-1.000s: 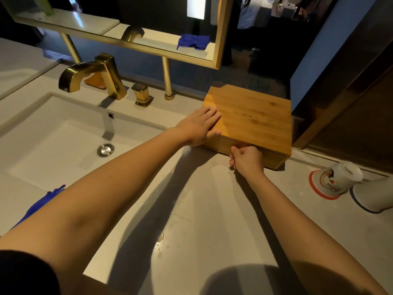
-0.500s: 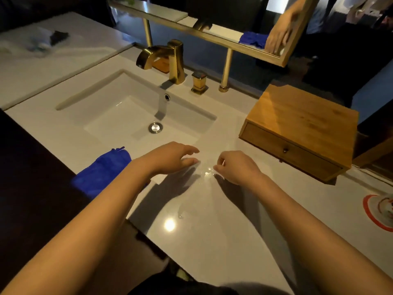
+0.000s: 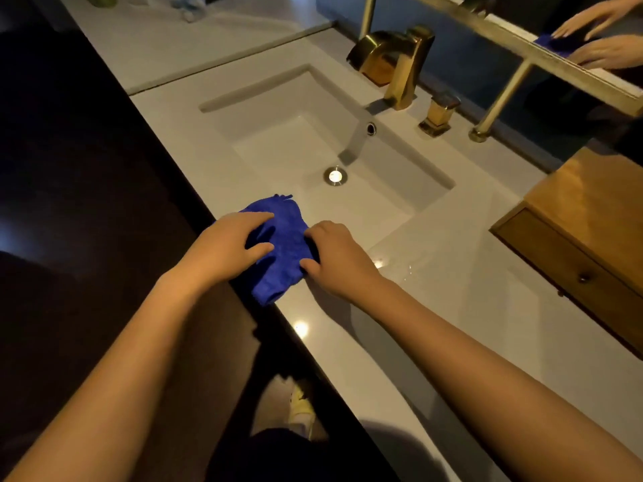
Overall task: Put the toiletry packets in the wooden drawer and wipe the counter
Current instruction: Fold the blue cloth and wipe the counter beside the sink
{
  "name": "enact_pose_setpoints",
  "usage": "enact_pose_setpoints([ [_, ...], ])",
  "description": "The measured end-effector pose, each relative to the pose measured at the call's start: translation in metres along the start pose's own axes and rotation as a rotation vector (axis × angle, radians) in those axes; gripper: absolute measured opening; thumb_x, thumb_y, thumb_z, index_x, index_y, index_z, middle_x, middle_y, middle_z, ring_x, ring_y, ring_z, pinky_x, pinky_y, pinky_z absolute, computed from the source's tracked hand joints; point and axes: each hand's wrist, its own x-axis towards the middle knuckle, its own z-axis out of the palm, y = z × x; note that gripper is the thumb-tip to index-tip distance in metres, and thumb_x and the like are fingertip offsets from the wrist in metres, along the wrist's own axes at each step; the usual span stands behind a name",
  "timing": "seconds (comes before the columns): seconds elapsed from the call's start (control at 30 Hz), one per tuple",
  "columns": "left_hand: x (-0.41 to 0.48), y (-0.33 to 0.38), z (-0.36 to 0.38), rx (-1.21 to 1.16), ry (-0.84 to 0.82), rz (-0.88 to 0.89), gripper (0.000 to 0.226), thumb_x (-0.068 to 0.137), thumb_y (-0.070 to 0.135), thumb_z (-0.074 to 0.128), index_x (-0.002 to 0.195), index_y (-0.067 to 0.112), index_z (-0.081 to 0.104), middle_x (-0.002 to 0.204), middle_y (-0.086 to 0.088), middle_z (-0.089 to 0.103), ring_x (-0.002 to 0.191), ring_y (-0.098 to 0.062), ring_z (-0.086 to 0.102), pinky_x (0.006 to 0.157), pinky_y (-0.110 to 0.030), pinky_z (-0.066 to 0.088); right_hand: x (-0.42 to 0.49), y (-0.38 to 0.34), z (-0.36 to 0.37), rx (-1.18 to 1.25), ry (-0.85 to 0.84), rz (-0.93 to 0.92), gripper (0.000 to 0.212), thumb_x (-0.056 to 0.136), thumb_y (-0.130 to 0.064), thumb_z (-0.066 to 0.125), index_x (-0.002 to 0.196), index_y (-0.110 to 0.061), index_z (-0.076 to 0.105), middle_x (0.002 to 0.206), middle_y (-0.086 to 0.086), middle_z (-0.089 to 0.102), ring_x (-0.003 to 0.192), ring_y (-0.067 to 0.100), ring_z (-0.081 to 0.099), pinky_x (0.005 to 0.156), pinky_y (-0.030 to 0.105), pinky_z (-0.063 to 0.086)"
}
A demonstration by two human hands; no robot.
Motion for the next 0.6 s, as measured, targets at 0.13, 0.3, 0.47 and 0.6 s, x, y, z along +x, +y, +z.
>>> enact_pose_setpoints([
  [0.13, -0.002, -0.023, 0.013, -0.023, -0.036, -0.016, 0.073, 0.082, 0.038, 0.065, 0.144, 0.016, 0.033, 0.15, -0.005, 0.037, 0.139, -0.022, 0.032, 0.113, -0.036, 0.027, 0.018, -0.015, 0.015, -0.018, 0.05, -0.06, 0.049, 0.087, -0.022, 0.059, 0.131, -0.006, 0.042, 0.145, 0.012, 0.035, 0.132, 0.027, 0.03, 0.102, 0.036, 0.039],
  [0.3, -0.005, -0.033, 0.028, -0.052, -0.041, -0.029, 0.085, 0.081, 0.042, 0.064, 0.148, 0.014, 0.02, 0.159, -0.004, 0.015, 0.146, -0.018, 0.012, 0.117, -0.032, 0.012, 0.03, -0.017, 0.033, -0.214, -0.086, -0.215, 0.072, 0.091, -0.035, 0.054, 0.147, -0.008, 0.019, 0.157, 0.013, 0.015, 0.143, 0.027, 0.016, 0.116, 0.035, 0.016],
  [0.47, -0.004, -0.039, 0.034, -0.038, 0.01, 0.005, 0.077, 0.083, 0.042, 0.061, 0.146, 0.015, 0.026, 0.157, -0.002, 0.02, 0.146, -0.016, 0.016, 0.117, -0.03, 0.014, 0.033, -0.012, 0.037, -0.143, -0.025, -0.191, 0.06, 0.09, -0.031, 0.056, 0.142, -0.01, 0.035, 0.15, 0.009, 0.035, 0.133, 0.026, 0.031, 0.109, 0.035, 0.028],
  [0.6, -0.002, -0.04, 0.036, -0.001, 0.085, 0.047, 0.062, 0.086, 0.04, 0.059, 0.14, 0.016, 0.041, 0.152, 0.0, 0.035, 0.142, -0.014, 0.026, 0.114, -0.03, 0.023, 0.031, -0.012, 0.045, -0.021, 0.143, -0.156, 0.032, 0.085, -0.017, 0.062, 0.116, -0.009, 0.062, 0.114, 0.01, 0.061, 0.104, 0.028, 0.05, 0.089, 0.04, 0.043],
])
